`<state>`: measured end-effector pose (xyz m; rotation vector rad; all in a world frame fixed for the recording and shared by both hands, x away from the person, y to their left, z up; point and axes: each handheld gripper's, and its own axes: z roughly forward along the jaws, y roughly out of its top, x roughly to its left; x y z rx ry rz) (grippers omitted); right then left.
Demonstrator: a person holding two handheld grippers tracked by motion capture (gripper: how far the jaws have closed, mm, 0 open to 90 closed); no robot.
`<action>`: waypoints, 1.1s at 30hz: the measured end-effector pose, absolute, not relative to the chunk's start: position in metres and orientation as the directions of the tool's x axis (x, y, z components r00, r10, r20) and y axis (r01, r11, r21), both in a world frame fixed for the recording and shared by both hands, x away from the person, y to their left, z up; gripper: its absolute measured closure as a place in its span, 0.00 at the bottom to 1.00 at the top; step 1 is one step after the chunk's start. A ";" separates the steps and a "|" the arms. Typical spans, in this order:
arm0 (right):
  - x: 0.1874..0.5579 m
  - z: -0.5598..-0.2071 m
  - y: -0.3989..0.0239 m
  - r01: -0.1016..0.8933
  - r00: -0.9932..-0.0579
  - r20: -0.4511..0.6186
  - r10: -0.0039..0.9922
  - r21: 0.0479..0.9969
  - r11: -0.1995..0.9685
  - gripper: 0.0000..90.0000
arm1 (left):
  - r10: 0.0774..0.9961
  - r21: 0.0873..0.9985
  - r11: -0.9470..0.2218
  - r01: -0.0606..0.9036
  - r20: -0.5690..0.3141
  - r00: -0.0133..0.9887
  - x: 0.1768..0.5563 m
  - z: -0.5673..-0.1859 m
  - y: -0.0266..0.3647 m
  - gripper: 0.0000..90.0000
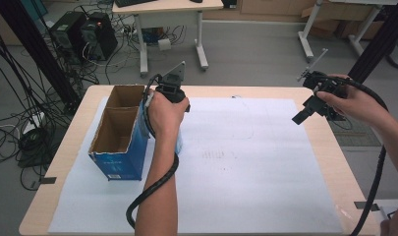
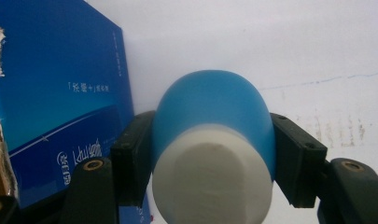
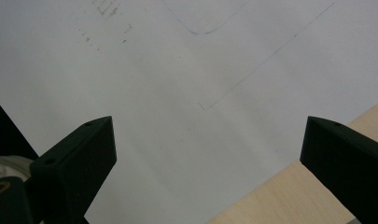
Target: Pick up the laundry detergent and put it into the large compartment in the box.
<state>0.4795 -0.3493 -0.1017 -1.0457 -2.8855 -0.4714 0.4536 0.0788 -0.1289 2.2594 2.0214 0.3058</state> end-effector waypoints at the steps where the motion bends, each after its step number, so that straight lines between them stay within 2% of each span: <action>1: 0.479 -0.102 -0.349 0.631 -0.773 0.136 0.620 0.270 0.727 0.04 | 0.991 0.203 -0.117 0.972 0.086 0.102 0.454 -0.129 0.079 0.43; 13: 0.477 -0.101 -0.350 0.631 -0.773 0.138 0.619 0.275 0.726 0.04 | 0.990 0.234 -0.134 0.963 0.081 0.118 0.445 -0.114 0.079 0.43; 33: 0.460 -0.093 -0.335 0.590 -0.804 0.120 0.582 0.286 0.755 0.04 | 0.989 0.336 -0.137 0.932 0.102 0.109 0.400 -0.010 0.086 0.43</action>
